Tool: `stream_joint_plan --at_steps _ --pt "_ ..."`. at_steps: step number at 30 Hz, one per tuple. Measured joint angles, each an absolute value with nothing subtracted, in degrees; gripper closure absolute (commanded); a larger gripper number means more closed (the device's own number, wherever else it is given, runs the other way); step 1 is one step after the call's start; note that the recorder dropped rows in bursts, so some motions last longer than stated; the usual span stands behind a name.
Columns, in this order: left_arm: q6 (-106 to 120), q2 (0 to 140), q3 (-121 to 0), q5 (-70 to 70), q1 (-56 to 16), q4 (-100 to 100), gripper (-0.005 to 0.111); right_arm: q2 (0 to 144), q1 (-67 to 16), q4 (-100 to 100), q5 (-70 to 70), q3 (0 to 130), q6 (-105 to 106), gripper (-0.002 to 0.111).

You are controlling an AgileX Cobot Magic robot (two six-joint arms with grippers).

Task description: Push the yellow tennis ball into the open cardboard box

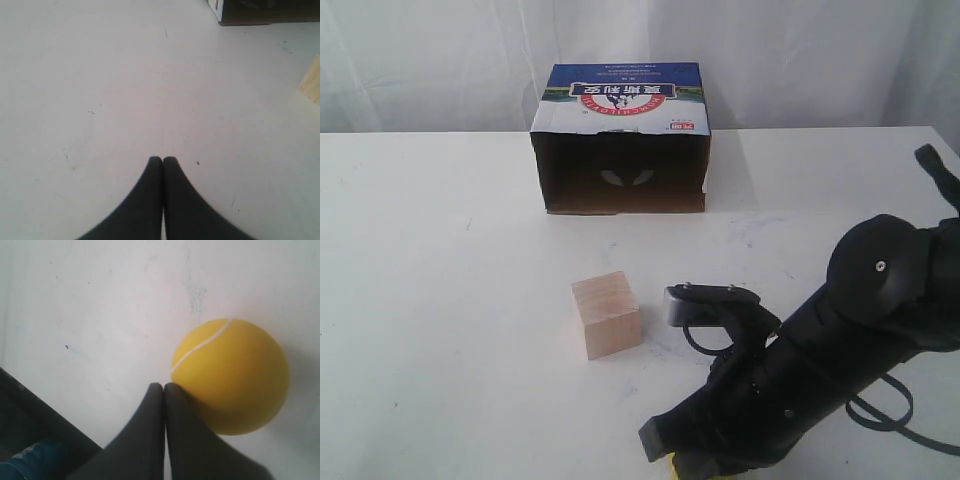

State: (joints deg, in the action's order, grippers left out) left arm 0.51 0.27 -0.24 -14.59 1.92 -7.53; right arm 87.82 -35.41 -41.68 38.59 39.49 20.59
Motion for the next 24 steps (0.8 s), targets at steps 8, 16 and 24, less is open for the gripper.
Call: stream_joint_plan --at_steps 8,16,24 --pt "0.51 0.27 -0.24 -14.59 1.92 -7.53 0.107 87.71 -35.55 -40.47 33.15 39.81 20.59 0.108" --pt "0.51 0.27 -0.24 -14.59 1.92 -7.53 0.107 87.49 -35.55 -36.96 28.01 40.09 20.54 0.108" --pt "0.51 0.27 -0.24 -14.59 1.92 -7.53 0.107 87.60 -35.55 -33.02 21.30 40.09 19.57 0.108"
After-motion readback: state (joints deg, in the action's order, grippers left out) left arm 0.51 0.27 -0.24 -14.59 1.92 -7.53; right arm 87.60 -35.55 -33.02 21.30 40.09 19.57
